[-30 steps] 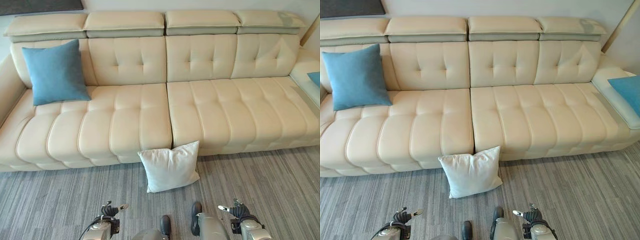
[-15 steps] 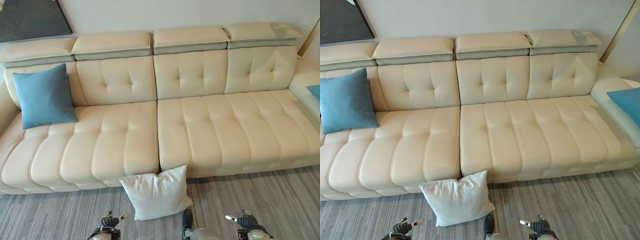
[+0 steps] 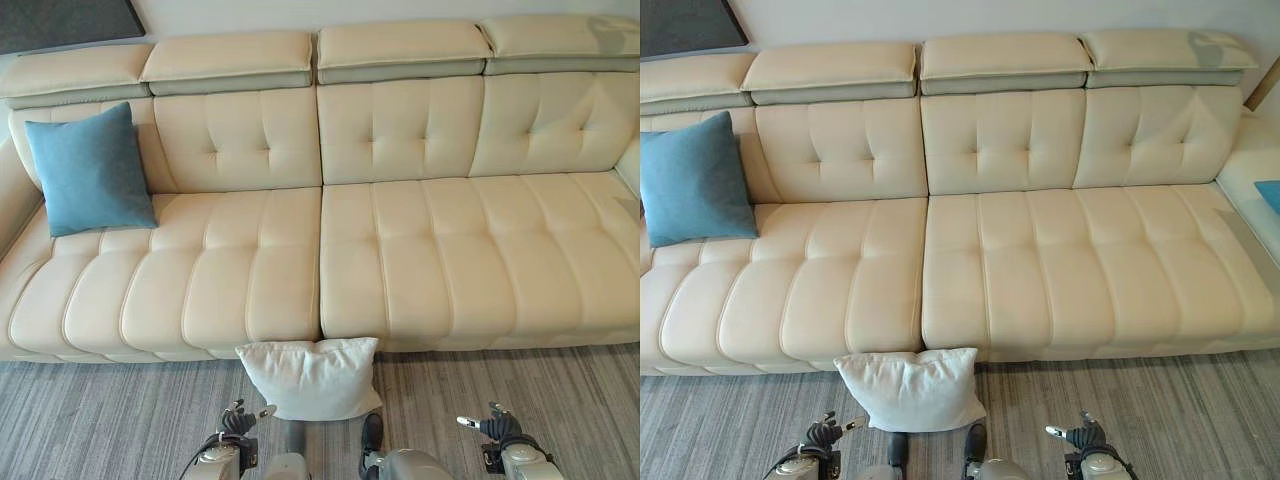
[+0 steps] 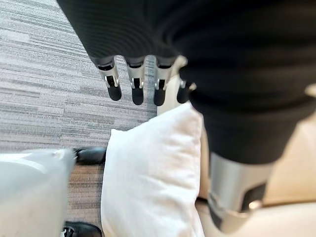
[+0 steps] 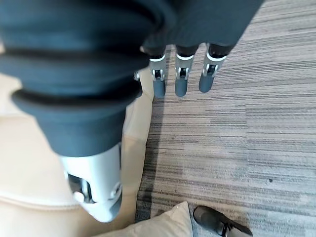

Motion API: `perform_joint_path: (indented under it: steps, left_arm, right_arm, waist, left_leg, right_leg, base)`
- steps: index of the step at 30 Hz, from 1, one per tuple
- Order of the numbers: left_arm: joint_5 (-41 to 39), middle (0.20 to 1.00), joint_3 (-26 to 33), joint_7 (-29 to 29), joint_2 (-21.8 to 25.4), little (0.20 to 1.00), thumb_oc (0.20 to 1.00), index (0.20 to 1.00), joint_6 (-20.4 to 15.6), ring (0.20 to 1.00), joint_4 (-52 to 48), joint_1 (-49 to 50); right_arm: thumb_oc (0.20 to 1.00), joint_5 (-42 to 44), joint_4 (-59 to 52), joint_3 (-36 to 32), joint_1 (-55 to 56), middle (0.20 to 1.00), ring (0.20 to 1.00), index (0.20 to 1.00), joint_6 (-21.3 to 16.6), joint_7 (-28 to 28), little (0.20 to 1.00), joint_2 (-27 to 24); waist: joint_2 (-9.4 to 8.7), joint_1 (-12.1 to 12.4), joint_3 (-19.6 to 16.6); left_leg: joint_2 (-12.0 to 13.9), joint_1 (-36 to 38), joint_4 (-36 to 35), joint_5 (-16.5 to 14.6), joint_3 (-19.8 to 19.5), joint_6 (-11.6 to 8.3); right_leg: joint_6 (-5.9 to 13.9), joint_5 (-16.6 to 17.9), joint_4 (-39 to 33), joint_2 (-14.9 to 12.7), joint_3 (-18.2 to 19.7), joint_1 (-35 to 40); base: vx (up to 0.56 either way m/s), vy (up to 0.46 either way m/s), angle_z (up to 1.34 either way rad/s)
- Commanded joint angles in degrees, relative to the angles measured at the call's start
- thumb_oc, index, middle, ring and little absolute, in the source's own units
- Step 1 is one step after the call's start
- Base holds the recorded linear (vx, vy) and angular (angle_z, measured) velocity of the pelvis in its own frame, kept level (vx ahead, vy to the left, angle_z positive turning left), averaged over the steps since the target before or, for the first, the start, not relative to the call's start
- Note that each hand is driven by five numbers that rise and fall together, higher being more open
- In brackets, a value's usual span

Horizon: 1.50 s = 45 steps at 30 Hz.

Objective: Pick up all the scattered cushions and arrange them neatly on the sofa.

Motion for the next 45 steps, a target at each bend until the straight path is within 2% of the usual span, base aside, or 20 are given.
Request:
perform_joint_path:
  steps: [1,7,10,11,13,14,19,22,25,32,34,36,37,38,39,40,42,45]
  left_arm:
    - [-0.5,1.000,0.0,1.5,2.0,1.000,1.000,1.000,-0.9,1.000,2.3,-1.6]
    - [-2.3,1.000,0.0,3.4,2.7,1.000,1.000,1.000,-1.6,1.000,6.0,-6.1]
    - [-4.6,1.000,-1.0,6.3,4.3,1.000,1.000,1.000,-2.7,1.000,8.7,-13.8]
    - [-4.6,1.000,-1.0,6.3,4.3,1.000,1.000,1.000,-2.7,1.000,8.8,-13.8]
    - [-8.2,1.000,-1.5,8.8,7.8,1.000,1.000,1.000,-3.9,1.000,12.7,-22.9]
    - [-8.3,1.000,-1.5,8.8,7.9,1.000,1.000,1.000,-3.9,1.000,12.8,-23.0]
    - [-11.9,1.000,-2.8,10.5,14.0,1.000,1.000,1.000,-4.8,1.000,18.6,-37.6]
    - [-13.2,1.000,-4.3,11.2,16.3,1.000,1.000,1.000,-5.2,1.000,19.2,-44.0]
    - [-14.1,1.000,-5.5,11.7,16.9,1.000,1.000,1.000,-5.4,1.000,19.3,-47.7]
    - [-16.6,1.000,-9.4,13.0,12.9,1.000,1.000,1.000,-5.4,1.000,16.8,-56.3]
    - [-17.5,1.000,-10.8,13.1,11.1,1.000,1.000,1.000,-6.3,1.000,14.8,-58.3]
    - [-19.7,1.000,-12.7,12.6,7.8,1.000,1.000,1.000,-8.3,1.000,10.2,-59.9]
    - [-19.7,0.934,-12.7,12.6,7.8,0.934,0.934,0.934,-8.2,0.934,10.2,-60.0]
    - [-21.1,0.934,-13.4,12.2,6.1,0.934,0.934,0.934,-9.4,0.934,8.1,-60.3]
    - [-21.6,0.200,-13.7,11.7,5.0,0.200,0.200,0.200,-9.4,0.200,7.5,-60.6]
    - [-22.9,0.200,-14.1,11.3,3.7,0.200,0.200,0.200,-10.0,0.200,5.8,-60.3]
    - [-24.4,0.200,-14.8,10.6,1.9,0.200,0.200,0.200,-10.3,0.200,4.9,-60.3]
    - [-30.8,0.200,-15.1,8.9,-4.3,0.200,0.200,0.200,-12.1,0.200,0.8,-59.4]
  right_arm:
    - [1.000,-1.3,-1.8,2.3,-3.1,1.000,1.000,1.000,-0.6,-0.9,1.000,0.2]
    - [1.000,-1.0,-3.2,4.3,-8.6,1.000,1.000,1.000,-0.7,-2.7,1.000,1.0]
    - [1.000,0.3,-0.9,5.5,-16.3,1.000,1.000,1.000,-0.6,-6.1,1.000,1.1]
    - [1.000,0.3,-0.9,5.5,-16.3,1.000,1.000,1.000,-0.7,-6.1,1.000,1.1]
    - [1.000,4.1,2.9,5.1,-25.8,1.000,1.000,1.000,-1.4,-9.9,1.000,-0.8]
    - [1.000,4.1,3.0,5.0,-25.9,1.000,1.000,1.000,-1.4,-9.9,1.000,-0.8]
    - [1.000,13.9,11.0,2.6,-42.9,1.000,1.000,1.000,-3.7,-13.7,1.000,-3.8]
    - [1.000,18.2,12.5,3.1,-49.3,1.000,1.000,1.000,-5.2,-15.2,1.000,-4.2]
    - [1.000,20.6,11.9,3.3,-51.7,1.000,1.000,1.000,-6.1,-16.2,1.000,-3.9]
    - [1.000,24.6,5.9,8.5,-55.5,1.000,1.000,1.000,-8.9,-17.0,1.000,0.9]
    - [1.000,25.9,3.9,10.4,-56.0,1.000,1.000,1.000,-10.3,-15.9,1.000,2.8]
    - [1.000,29.1,-0.1,13.0,-56.8,1.000,1.000,1.000,-13.3,-12.8,1.000,5.3]
    - [1.000,29.1,-0.1,13.0,-56.9,1.000,1.000,1.000,-13.3,-12.8,1.000,5.2]
    - [1.000,29.5,-1.6,13.8,-57.5,1.000,1.000,1.000,-14.1,-11.5,1.000,5.9]
    - [0.649,30.3,-2.0,13.9,-58.0,0.649,0.649,0.649,-15.0,-11.3,0.649,6.3]
    - [0.200,31.1,-2.6,13.9,-58.3,0.200,0.200,0.200,-15.6,-10.1,0.200,7.0]
    - [0.200,30.0,-3.1,14.4,-58.9,0.200,0.200,0.200,-15.8,-10.0,0.200,7.4]
    - [0.200,27.7,-4.5,13.4,-59.7,0.200,0.200,0.200,-17.5,-11.1,0.200,8.5]
  waist:
    - [-0.19,1.4,0.7]
    - [-0.10,2.3,4.5]
    - [-0.31,2.5,7.1]
    - [-0.34,2.5,6.9]
    - [-1.15,2.1,9.0]
    - [-1.17,2.2,8.8]
    - [-0.56,1.5,11.5]
    - [-0.24,0.8,13.3]
    - [-0.26,0.3,13.7]
    - [-1.11,-0.6,15.3]
    - [-1.12,-0.8,15.3]
    - [-1.06,-1.0,15.3]
    - [-1.05,-1.0,15.3]
    - [-1.09,-1.0,15.3]
    - [-1.11,-1.1,15.3]
    - [-1.09,-1.0,15.3]
    - [-1.16,-0.9,15.3]
    - [-1.32,-1.1,14.5]
  left_leg:
    - [-2.8,-0.4,0.4,-2.5,1.5,1.71]
    - [-4.0,-5.7,1.5,-2.4,1.3,2.57]
    - [-4.7,-16.1,7.1,-2.7,1.2,2.78]
    - [-4.7,-16.4,7.3,-2.8,1.2,2.79]
    - [-5.0,-25.5,14.5,-4.3,1.5,3.35]
    - [-5.0,-25.9,14.6,-4.2,1.5,3.38]
    - [-5.1,-39.6,24.6,-6.7,1.9,3.44]
    - [-4.6,-49.2,30.9,-8.2,2.2,3.21]
    - [-4.4,-55.2,34.5,-8.9,2.2,3.24]
    - [-4.6,-70.3,44.9,-11.2,1.9,3.60]
    - [-4.8,-73.5,48.0,-12.0,1.8,3.84]
    - [-5.2,-76.7,51.5,-13.0,1.9,4.14]
    - [-5.2,-77.2,51.8,-12.9,1.9,4.21]
    - [-5.3,-77.5,52.4,-13.3,1.9,4.24]
    - [-5.6,-78.6,53.6,-13.3,2.0,4.34]
    - [-5.7,-78.8,54.1,-13.5,2.0,4.47]
    - [-5.8,-78.9,54.5,-13.7,1.9,4.58]
    - [-6.3,-78.1,54.3,-13.8,1.8,4.62]
  right_leg:
    - [6.68,-8.2,2.6,-6.8,3.0,1.0]
    - [7.34,-6.9,3.8,-8.5,3.3,-4.3]
    - [7.10,-6.7,8.9,-9.9,4.3,-14.4]
    - [7.10,-6.7,9.1,-10.0,4.4,-14.8]
    - [7.02,-7.1,15.5,-10.2,6.2,-24.2]
    - [7.01,-7.1,15.5,-10.3,6.2,-24.5]
    - [6.97,-8.6,24.9,-11.2,8.1,-38.2]
    - [6.71,-9.9,30.9,-11.6,9.4,-48.2]
    - [6.44,-10.7,34.7,-11.8,10.3,-54.5]
    - [5.50,-13.5,45.1,-11.7,12.3,-70.5]
    - [5.16,-14.3,48.1,-11.5,13.0,-74.0]
    - [4.67,-15.6,52.0,-11.3,13.8,-77.8]
    - [4.64,-15.6,52.4,-11.4,13.8,-78.3]
    - [4.55,-15.9,53.1,-11.1,14.1,-78.8]
    - [4.43,-16.1,54.3,-11.2,14.4,-80.1]
    - [4.39,-16.2,55.0,-11.1,14.7,-80.4]
    - [4.34,-16.3,55.5,-11.0,14.8,-80.6]
    - [4.27,-16.5,55.4,-10.8,15.1,-80.1]
  base:
    - [-0.04,0.175,-0.11]
    - [-0.07,0.130,0.03]
    - [-0.15,0.112,0.03]
    - [-0.16,0.066,0.08]
    - [-0.16,0.047,0.09]
    - [-0.13,0.047,0.11]
    - [-0.06,0.054,-0.04]
    - [0.00,0.039,-0.04]
    - [0.01,0.006,-0.04]
    - [0.06,0.004,-0.06]
    - [0.07,-0.010,-0.04]
    - [0.07,-0.010,-0.06]
    - [0.05,-0.005,-0.01]
    - [0.00,0.000,0.00]
    - [0.03,-0.005,0.04]
    - [0.02,-0.007,0.04]
    - [0.00,0.000,0.00]
    - [0.00,-0.016,-0.04]
